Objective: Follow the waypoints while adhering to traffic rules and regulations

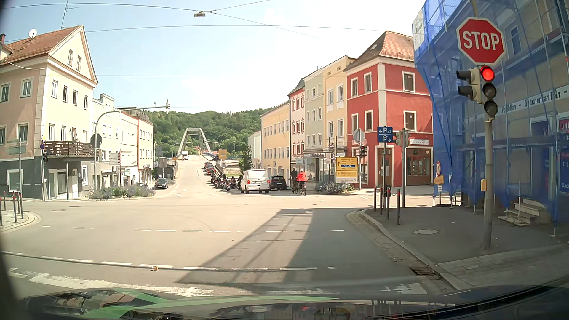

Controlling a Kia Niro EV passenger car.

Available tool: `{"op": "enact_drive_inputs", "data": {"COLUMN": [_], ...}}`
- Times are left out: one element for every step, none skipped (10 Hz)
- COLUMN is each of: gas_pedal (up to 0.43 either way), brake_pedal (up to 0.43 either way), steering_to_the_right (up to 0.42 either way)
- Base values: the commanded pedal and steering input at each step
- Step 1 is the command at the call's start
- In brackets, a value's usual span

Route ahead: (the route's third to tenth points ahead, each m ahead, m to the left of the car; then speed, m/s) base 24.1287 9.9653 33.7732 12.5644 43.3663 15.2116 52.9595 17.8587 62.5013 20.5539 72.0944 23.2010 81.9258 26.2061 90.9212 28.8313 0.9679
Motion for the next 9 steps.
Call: {"op": "enact_drive_inputs", "data": {"gas_pedal": [0.0,0.0,0.0,0.0,0.0,0.0,0.0,0.0,0.0], "brake_pedal": [0.226,0.232,0.232,0.226,0.22,0.22,0.22,0.207,0.195], "steering_to_the_right": [0.024,0.024,0.024,0.024,0.024,0.024,0.024,0.024,0.024]}}
